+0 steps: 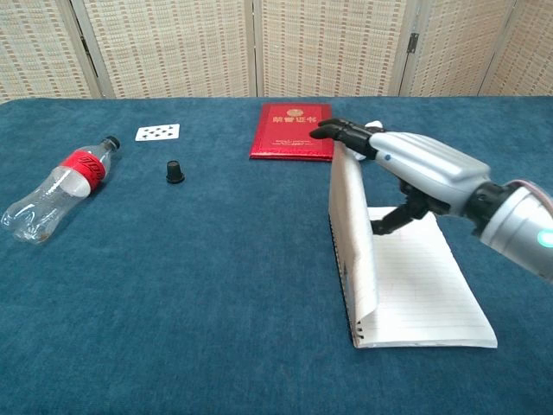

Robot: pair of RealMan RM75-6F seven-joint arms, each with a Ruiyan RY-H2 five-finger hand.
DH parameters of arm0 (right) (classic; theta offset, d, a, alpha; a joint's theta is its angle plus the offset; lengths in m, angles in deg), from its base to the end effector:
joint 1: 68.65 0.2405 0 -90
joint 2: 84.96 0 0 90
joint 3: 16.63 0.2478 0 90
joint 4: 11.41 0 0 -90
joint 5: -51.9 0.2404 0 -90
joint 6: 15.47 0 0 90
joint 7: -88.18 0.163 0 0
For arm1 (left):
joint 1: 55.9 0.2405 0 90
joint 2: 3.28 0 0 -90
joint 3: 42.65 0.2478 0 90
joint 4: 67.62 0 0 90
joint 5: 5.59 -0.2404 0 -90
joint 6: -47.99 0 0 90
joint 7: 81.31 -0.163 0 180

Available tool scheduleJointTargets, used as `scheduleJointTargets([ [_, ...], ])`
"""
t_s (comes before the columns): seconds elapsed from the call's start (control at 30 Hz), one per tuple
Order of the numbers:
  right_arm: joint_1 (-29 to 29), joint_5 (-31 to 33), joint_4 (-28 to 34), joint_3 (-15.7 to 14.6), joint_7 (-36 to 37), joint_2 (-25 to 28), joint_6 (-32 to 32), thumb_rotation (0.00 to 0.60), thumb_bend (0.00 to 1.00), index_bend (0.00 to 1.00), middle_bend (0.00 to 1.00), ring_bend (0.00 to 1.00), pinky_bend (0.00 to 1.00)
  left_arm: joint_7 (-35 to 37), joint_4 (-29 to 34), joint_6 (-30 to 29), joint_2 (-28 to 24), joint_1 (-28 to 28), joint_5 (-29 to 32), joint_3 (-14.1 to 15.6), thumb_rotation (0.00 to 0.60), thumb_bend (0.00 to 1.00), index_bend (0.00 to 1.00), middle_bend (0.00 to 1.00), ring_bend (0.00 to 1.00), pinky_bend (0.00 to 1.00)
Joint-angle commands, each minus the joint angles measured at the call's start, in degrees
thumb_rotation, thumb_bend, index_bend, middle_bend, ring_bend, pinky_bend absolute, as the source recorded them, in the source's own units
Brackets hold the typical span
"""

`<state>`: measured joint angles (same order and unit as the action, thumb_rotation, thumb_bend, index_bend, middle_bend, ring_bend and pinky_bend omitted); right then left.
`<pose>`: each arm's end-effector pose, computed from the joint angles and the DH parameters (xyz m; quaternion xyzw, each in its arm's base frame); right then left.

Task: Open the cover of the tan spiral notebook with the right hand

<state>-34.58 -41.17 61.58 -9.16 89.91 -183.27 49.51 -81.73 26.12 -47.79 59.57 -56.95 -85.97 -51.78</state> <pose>-0.1344 -0.3142 -0.0808 0.7314 -0.3432 0.4953 0.3193 -0.3179 0.1995 0.1839 -0.4909 -0.3332 -0.4348 0.6774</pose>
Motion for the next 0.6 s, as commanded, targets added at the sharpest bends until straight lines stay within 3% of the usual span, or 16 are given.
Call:
scheduleJointTargets([
  [0.03,3.29,0.62,-2.38,1.34,0.01,-3.53,-2.79,0.6,0.35,0.0,0.0,0.0,0.0,1.46,-0.08,-0.41,-0.53,0.44,0.33,-0.42,0.6,0.12,0.11,0.0,0.07,0.15],
  [0.4,9.01,3.76,-11.66,1.15,-0.15,-12.14,-9.9,0.6,0.35,0.0,0.0,0.0,0.0,6.23,-0.2,-1.42,-2.08,1.81,1.52,-1.54,0.6,0.12,0.12,0.0,0.07,0.15],
  [0.6,8.87,3.17,-12.74,0.34,2.03,-12.2,-7.64,0.6,0.35,0.0,0.0,0.0,0.0,6.65,-0.41,-1.2,-2.23,1.87,1.45,-1.62,0.6,0.12,0.12,0.0,0.07,0.15],
])
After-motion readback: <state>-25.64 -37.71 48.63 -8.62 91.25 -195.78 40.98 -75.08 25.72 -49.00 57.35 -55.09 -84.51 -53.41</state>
